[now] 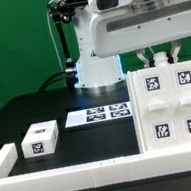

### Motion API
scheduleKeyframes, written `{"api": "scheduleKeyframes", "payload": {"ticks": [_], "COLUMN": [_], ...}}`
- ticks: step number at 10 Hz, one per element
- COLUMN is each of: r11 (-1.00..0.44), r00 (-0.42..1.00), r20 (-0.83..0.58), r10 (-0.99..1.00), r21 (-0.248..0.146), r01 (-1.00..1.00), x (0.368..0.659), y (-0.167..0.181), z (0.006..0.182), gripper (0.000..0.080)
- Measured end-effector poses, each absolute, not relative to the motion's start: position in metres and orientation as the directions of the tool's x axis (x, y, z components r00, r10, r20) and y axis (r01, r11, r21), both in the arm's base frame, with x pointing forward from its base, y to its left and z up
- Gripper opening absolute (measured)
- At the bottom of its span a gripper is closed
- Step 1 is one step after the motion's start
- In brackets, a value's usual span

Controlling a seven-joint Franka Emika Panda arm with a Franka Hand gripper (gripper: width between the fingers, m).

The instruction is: Assemble cabinet

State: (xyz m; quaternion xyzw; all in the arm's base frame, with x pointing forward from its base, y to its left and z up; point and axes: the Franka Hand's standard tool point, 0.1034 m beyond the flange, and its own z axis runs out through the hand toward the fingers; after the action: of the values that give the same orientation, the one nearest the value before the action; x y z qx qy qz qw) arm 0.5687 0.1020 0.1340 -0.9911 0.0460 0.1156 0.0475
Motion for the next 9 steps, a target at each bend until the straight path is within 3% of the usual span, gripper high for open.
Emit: {"api": "scheduleKeyframes", "payload": {"ticks": [9], "r11": [-0.993], "r00": [0.967], "r20": [-0.244], "r10": [-0.077], "r21": [-0.071], "r01": [-0.097], "x": [0.5826], "y": [0.101], "z": [0.1353], "gripper": [0.0213]}}
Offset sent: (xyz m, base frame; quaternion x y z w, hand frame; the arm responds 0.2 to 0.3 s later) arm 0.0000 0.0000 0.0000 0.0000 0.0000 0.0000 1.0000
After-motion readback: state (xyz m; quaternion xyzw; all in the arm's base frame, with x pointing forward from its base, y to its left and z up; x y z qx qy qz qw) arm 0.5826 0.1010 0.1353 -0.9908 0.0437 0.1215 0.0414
